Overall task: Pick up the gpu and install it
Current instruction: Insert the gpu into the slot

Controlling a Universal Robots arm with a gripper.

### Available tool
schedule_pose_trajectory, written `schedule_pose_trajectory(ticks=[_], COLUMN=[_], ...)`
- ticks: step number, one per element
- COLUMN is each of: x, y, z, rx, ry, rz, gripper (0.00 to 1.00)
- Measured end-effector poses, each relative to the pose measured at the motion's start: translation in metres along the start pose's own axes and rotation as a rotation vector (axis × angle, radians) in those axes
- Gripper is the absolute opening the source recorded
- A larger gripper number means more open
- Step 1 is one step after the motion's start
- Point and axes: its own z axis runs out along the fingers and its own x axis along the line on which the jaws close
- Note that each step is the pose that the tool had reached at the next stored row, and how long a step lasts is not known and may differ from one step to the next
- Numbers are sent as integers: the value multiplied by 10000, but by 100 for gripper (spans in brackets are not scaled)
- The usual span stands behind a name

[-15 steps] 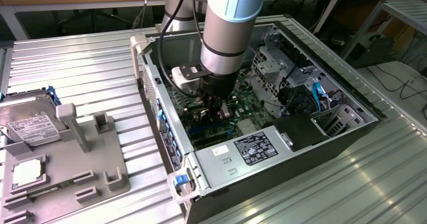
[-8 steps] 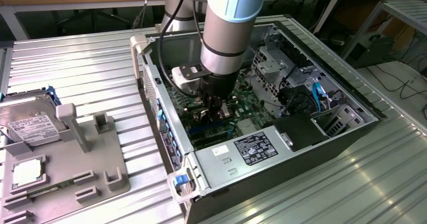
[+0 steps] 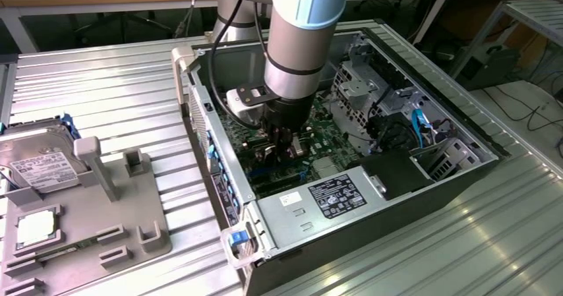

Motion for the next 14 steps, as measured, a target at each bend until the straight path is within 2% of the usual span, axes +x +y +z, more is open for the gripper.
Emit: schedule_pose_trajectory(ticks=[14], x=[-1], y=[1], z=[43], rx=[0], ry=[0], rz=[1], gripper=[28])
